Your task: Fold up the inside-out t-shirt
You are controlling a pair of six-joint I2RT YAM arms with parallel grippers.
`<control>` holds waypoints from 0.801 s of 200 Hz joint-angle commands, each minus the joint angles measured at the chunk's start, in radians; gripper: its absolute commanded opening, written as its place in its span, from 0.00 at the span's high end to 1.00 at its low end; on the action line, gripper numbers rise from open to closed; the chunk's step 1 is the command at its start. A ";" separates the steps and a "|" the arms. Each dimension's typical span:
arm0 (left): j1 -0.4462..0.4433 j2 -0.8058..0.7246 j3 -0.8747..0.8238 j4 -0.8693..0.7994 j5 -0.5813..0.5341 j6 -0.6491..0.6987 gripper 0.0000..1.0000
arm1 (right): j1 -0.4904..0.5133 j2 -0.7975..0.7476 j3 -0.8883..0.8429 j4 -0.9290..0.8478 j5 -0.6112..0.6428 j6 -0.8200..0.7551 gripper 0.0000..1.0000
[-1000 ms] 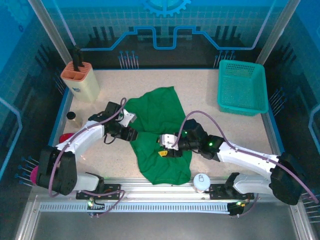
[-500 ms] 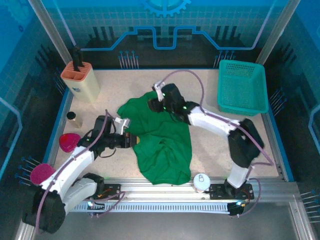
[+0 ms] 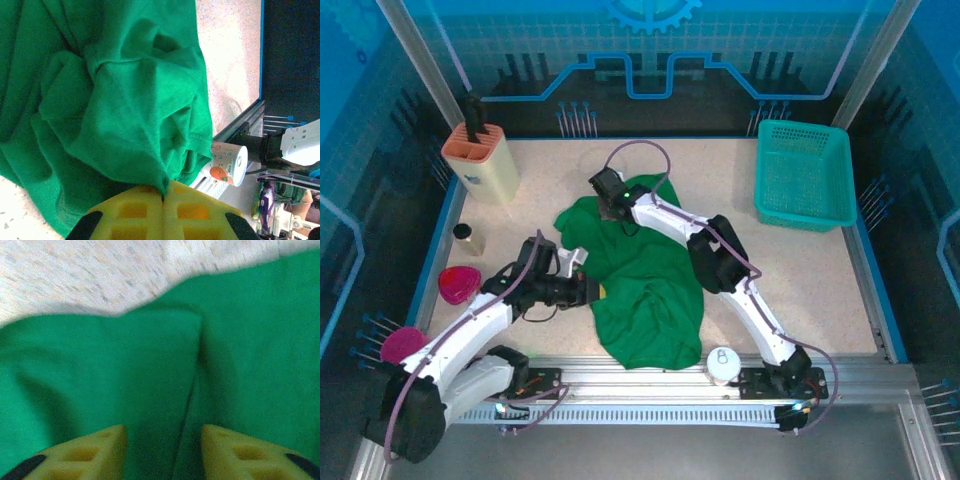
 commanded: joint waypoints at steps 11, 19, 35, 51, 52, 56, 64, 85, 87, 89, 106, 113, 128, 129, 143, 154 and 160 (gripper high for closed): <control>-0.005 0.015 0.047 -0.069 0.019 -0.006 1.00 | 0.012 0.034 0.070 -0.161 0.099 0.037 0.74; -0.005 0.017 0.053 -0.076 0.014 -0.005 1.00 | 0.012 0.028 0.064 -0.153 0.114 0.026 0.84; -0.005 0.020 0.086 -0.124 -0.020 0.030 1.00 | 0.012 -0.001 0.048 -0.127 0.127 -0.004 1.00; -0.005 0.018 0.156 -0.203 -0.099 0.080 1.00 | 0.014 -0.046 0.073 -0.137 0.117 -0.063 1.00; -0.005 0.018 0.162 -0.207 -0.104 0.082 1.00 | 0.013 -0.050 0.076 -0.137 0.119 -0.067 1.00; -0.005 0.016 0.183 -0.217 -0.120 0.093 1.00 | 0.015 -0.064 0.079 -0.135 0.130 -0.080 1.00; -0.005 0.006 0.222 -0.209 -0.135 0.114 0.99 | 0.012 -0.098 0.084 -0.123 0.149 -0.116 1.00; -0.005 -0.035 0.308 -0.133 -0.219 0.214 1.00 | -0.030 -0.199 0.098 -0.046 0.160 -0.194 1.00; -0.005 -0.038 0.319 -0.129 -0.236 0.230 1.00 | -0.038 -0.204 0.102 -0.038 0.153 -0.197 1.00; -0.005 -0.040 0.329 -0.125 -0.255 0.257 1.00 | -0.045 -0.206 0.106 -0.031 0.146 -0.200 1.00; -0.001 -0.039 0.469 -0.125 -0.495 0.437 1.00 | -0.124 -0.294 0.181 -0.002 0.051 -0.201 1.00; 0.014 -0.034 0.554 -0.132 -0.573 0.464 1.00 | -0.152 -0.328 0.212 0.025 0.018 -0.216 1.00; 0.045 -0.025 0.771 -0.143 -0.604 0.530 1.00 | -0.191 -0.424 0.254 0.096 -0.002 -0.295 1.00; 0.045 -0.025 0.784 -0.142 -0.605 0.537 1.00 | -0.193 -0.432 0.254 0.102 -0.002 -0.300 1.00; 0.044 -0.013 0.927 -0.117 -0.629 0.663 1.00 | -0.208 -0.558 0.216 0.173 0.028 -0.365 1.00; 0.044 0.004 1.005 -0.113 -0.646 0.780 1.00 | -0.209 -0.675 0.127 0.220 0.064 -0.399 1.00; 0.043 0.012 1.034 -0.116 -0.655 0.831 1.00 | -0.209 -0.750 0.048 0.248 0.083 -0.404 1.00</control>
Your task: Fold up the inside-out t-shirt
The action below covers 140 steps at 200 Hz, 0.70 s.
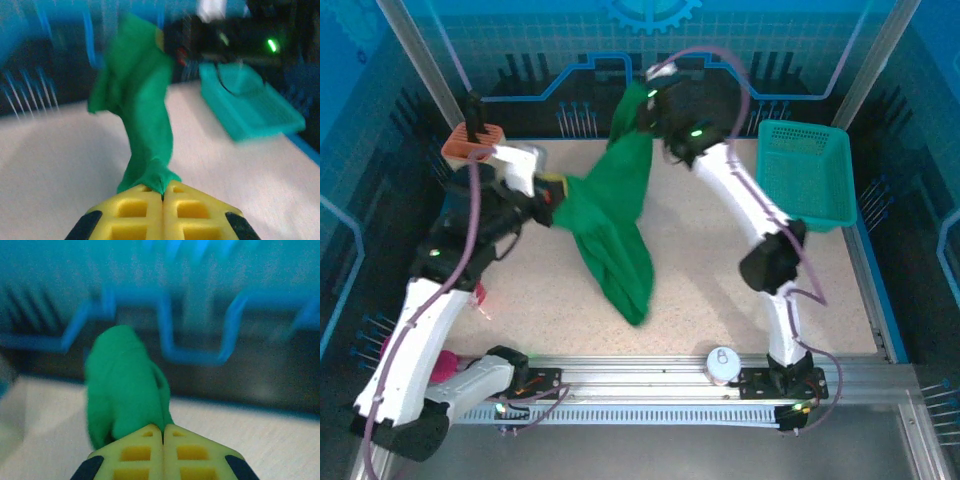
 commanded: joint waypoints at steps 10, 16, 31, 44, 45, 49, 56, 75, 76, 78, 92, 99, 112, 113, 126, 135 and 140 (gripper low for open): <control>-0.007 0.014 0.158 0.022 -0.090 0.380 1.00 | 0.011 -0.421 -0.308 0.239 0.084 -0.096 1.00; -0.015 0.015 0.140 0.009 -0.066 0.409 1.00 | 0.013 -0.515 -0.448 0.297 0.096 -0.073 1.00; -0.041 0.006 0.019 -0.015 -0.031 0.385 1.00 | 0.022 -0.707 -0.799 0.406 0.112 0.012 0.96; -0.050 -0.020 -0.173 0.021 0.014 0.241 1.00 | 0.033 -0.826 -1.069 0.432 0.108 0.136 0.97; -0.050 -0.023 -0.191 0.028 0.017 0.233 1.00 | 0.033 -0.833 -1.091 0.432 0.107 0.147 0.97; -0.052 -0.035 -0.264 0.060 0.029 0.165 1.00 | 0.036 -0.858 -1.169 0.432 0.094 0.187 0.97; -0.053 -0.054 -0.399 0.133 0.062 0.065 1.00 | 0.041 -0.890 -1.294 0.425 0.061 0.254 0.93; -0.058 -0.098 -0.729 0.361 0.107 -0.222 0.71 | 0.039 -0.920 -1.579 0.413 -0.072 0.408 0.64; -0.058 -0.100 -0.743 0.371 0.106 -0.239 0.69 | 0.038 -0.921 -1.591 0.411 -0.079 0.416 0.63; -0.058 -0.103 -0.769 0.390 0.101 -0.271 0.65 | 0.038 -0.924 -1.612 0.406 -0.091 0.429 0.61; -0.059 -0.113 -0.907 0.479 0.087 -0.461 0.62 | 0.038 -0.945 -1.734 0.371 -0.149 0.513 0.53; -0.059 -0.114 -0.945 0.484 0.061 -0.526 0.59 | 0.035 -0.959 -1.780 0.352 -0.176 0.545 0.49; -0.058 -0.109 -0.980 0.459 0.008 -0.613 0.44 | 0.009 -0.989 -1.818 0.247 -0.200 0.579 0.46; -0.058 -0.109 -0.981 0.455 0.004 -0.619 0.42 | 0.007 -0.992 -1.819 0.237 -0.202 0.581 0.46; -0.056 -0.099 -0.981 0.388 -0.028 -0.672 0.31 | -0.023 -1.034 -1.822 0.143 -0.208 0.574 0.45; -0.055 -0.087 -0.971 0.346 -0.034 -0.681 0.31 | -0.041 -1.062 -1.816 0.102 -0.219 0.553 0.44; -0.055 -0.079 -0.965 0.331 -0.036 -0.683 0.31 | -0.050 -1.073 -1.808 0.082 -0.221 0.541 0.44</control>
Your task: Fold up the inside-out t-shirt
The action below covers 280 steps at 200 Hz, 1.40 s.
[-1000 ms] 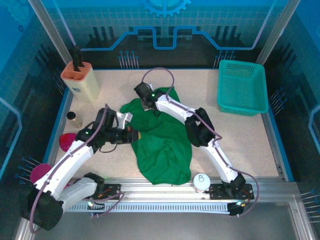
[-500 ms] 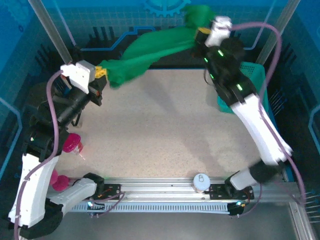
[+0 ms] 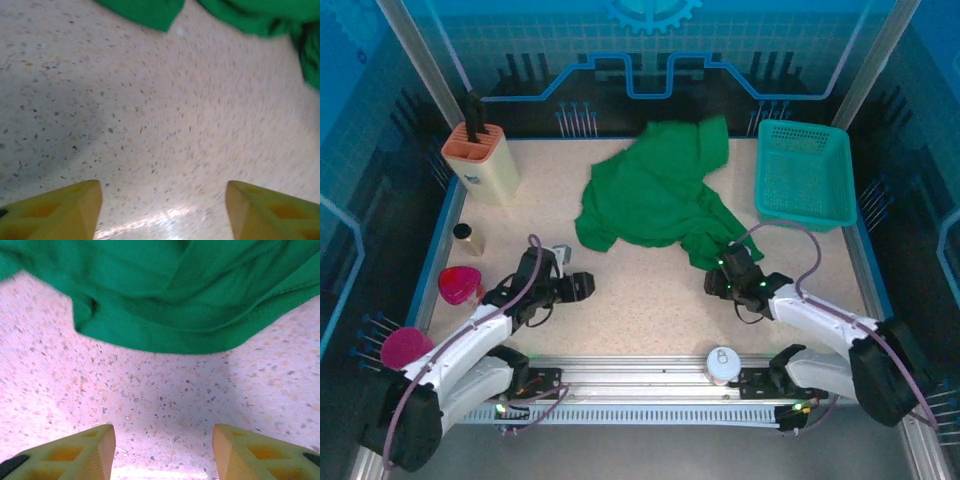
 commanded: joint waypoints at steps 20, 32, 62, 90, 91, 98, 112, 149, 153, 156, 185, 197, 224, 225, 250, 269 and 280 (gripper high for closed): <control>0.010 0.047 0.078 -0.016 -0.082 -0.198 0.30 | -0.082 -0.116 0.101 -0.178 -0.026 0.046 0.43; 0.026 0.099 0.119 -0.026 -0.092 -0.182 0.26 | -0.114 -0.107 0.112 -0.191 -0.024 0.052 0.44; 0.079 0.320 0.247 0.070 -0.106 -0.128 0.23 | -0.161 -0.042 0.099 -0.072 -0.179 0.016 0.48; 0.131 0.590 0.468 0.022 -0.104 -0.101 0.24 | -0.143 0.086 0.169 0.035 -0.366 -0.283 0.48; 0.133 0.598 0.475 0.020 -0.102 -0.102 0.24 | -0.141 0.090 0.173 0.035 -0.366 -0.292 0.48; 0.146 0.652 0.517 0.021 -0.076 -0.104 0.25 | -0.125 0.122 0.198 0.044 -0.351 -0.355 0.48; 0.166 0.745 0.589 0.023 -0.053 -0.113 0.27 | -0.081 0.197 0.248 0.060 -0.295 -0.435 0.48; 0.181 0.912 0.705 -0.006 -0.018 -0.119 0.31 | -0.005 0.368 0.332 0.101 -0.118 -0.491 0.46; 0.181 0.921 0.704 0.000 -0.016 -0.122 0.31 | -0.002 0.383 0.335 0.103 -0.096 -0.490 0.46; 0.180 0.926 0.704 0.002 -0.016 -0.125 0.31 | -0.001 0.394 0.337 0.105 -0.081 -0.486 0.46; 0.179 0.985 0.714 0.009 -0.009 -0.112 0.37 | 0.000 0.477 0.329 0.119 0.006 -0.441 0.47; 0.179 1.007 0.713 0.013 0.000 -0.096 0.41 | 0.001 0.507 0.327 0.136 -0.031 -0.435 0.52; 0.181 1.035 0.716 -0.019 -0.025 -0.080 0.67 | 0.001 0.548 0.323 0.225 -0.194 -0.414 0.88; 0.181 1.035 0.714 -0.018 -0.026 -0.080 0.69 | 0.001 0.548 0.322 0.229 -0.199 -0.414 0.89; 0.188 0.991 0.701 -0.020 -0.042 -0.067 1.00 | -0.002 0.477 0.336 0.239 -0.266 -0.405 1.00; 0.192 0.883 0.689 -0.071 -0.113 -0.059 1.00 | -0.037 0.353 0.337 0.214 -0.318 -0.395 1.00; 0.192 0.788 0.669 -0.097 -0.177 -0.062 1.00 | -0.075 0.268 0.319 0.210 -0.374 -0.379 1.00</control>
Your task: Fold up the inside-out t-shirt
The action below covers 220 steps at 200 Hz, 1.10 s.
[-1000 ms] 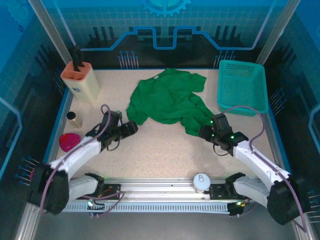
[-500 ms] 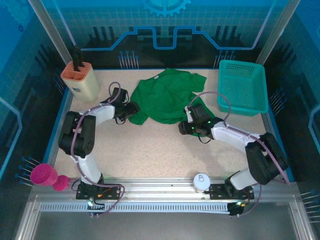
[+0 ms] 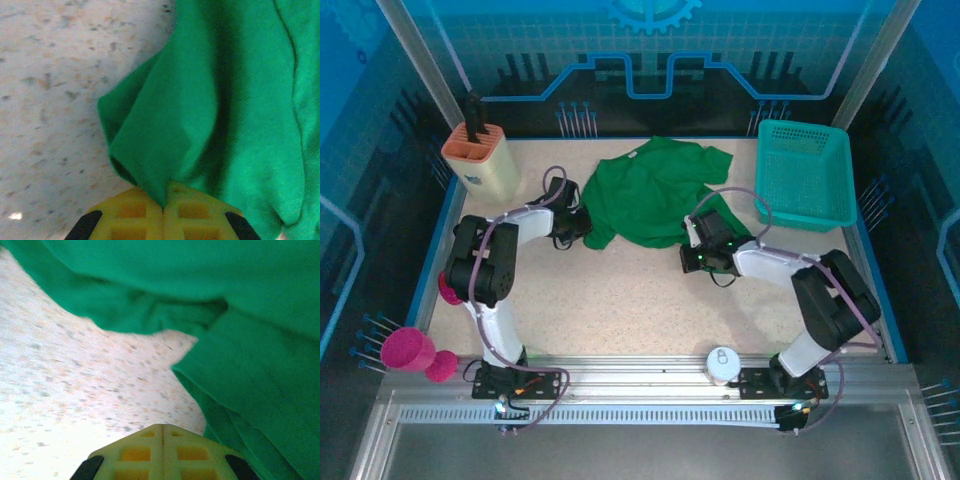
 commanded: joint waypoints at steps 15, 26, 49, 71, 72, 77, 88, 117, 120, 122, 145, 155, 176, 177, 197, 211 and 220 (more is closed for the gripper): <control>0.013 -0.317 -0.078 -0.112 -0.201 -0.005 1.00 | -0.117 -0.306 -0.021 -0.027 -0.177 0.026 1.00; 0.013 -0.419 -0.115 -0.121 -0.258 -0.043 1.00 | -0.148 -0.394 -0.024 -0.096 -0.179 -0.015 1.00; 0.014 -0.599 -0.164 -0.132 -0.304 -0.049 1.00 | -0.206 -0.550 -0.031 -0.203 -0.201 -0.109 1.00; 0.016 -0.670 -0.150 -0.188 -0.297 -0.036 1.00 | -0.190 -0.537 -0.037 -0.261 -0.263 -0.215 0.77; 0.016 -0.671 -0.148 -0.193 -0.295 -0.039 1.00 | -0.188 -0.532 -0.037 -0.262 -0.264 -0.215 0.74; 0.016 -0.679 -0.141 -0.217 -0.285 -0.055 1.00 | -0.171 -0.503 -0.037 -0.265 -0.266 -0.210 0.64; 0.015 -0.699 -0.142 -0.252 -0.248 -0.089 1.00 | -0.113 -0.440 -0.042 -0.254 -0.249 -0.191 0.57; 0.016 -0.780 -0.221 -0.236 -0.197 -0.155 1.00 | 0.088 -0.291 -0.080 -0.187 -0.125 -0.185 0.52; 0.016 -0.786 -0.228 -0.234 -0.195 -0.155 1.00 | 0.100 -0.274 -0.083 -0.182 -0.117 -0.180 0.52; 0.016 -0.791 -0.231 -0.234 -0.195 -0.155 1.00 | 0.108 -0.265 -0.086 -0.180 -0.110 -0.177 0.52; 0.016 -0.818 -0.243 -0.264 -0.193 -0.138 1.00 | 0.161 -0.187 -0.120 -0.147 -0.038 -0.146 0.51; 0.016 -0.829 -0.253 -0.263 -0.195 -0.134 1.00 | 0.161 -0.167 -0.139 -0.126 -0.016 -0.134 0.50; 0.016 -0.845 -0.269 -0.264 -0.197 -0.131 1.00 | 0.156 -0.133 -0.157 -0.080 0.038 -0.111 0.51; 0.017 -0.846 -0.269 -0.265 -0.197 -0.131 1.00 | 0.155 -0.132 -0.156 -0.079 0.040 -0.110 0.51; 0.016 -0.855 -0.276 -0.268 -0.202 -0.124 1.00 | 0.153 -0.120 -0.146 -0.048 0.048 -0.084 0.51; 0.016 -0.856 -0.279 -0.267 -0.210 -0.120 1.00 | 0.149 -0.113 -0.144 -0.025 0.028 -0.067 0.50; 0.016 -0.858 -0.279 -0.270 -0.209 -0.120 1.00 | 0.144 -0.108 -0.145 -0.011 0.006 -0.049 0.56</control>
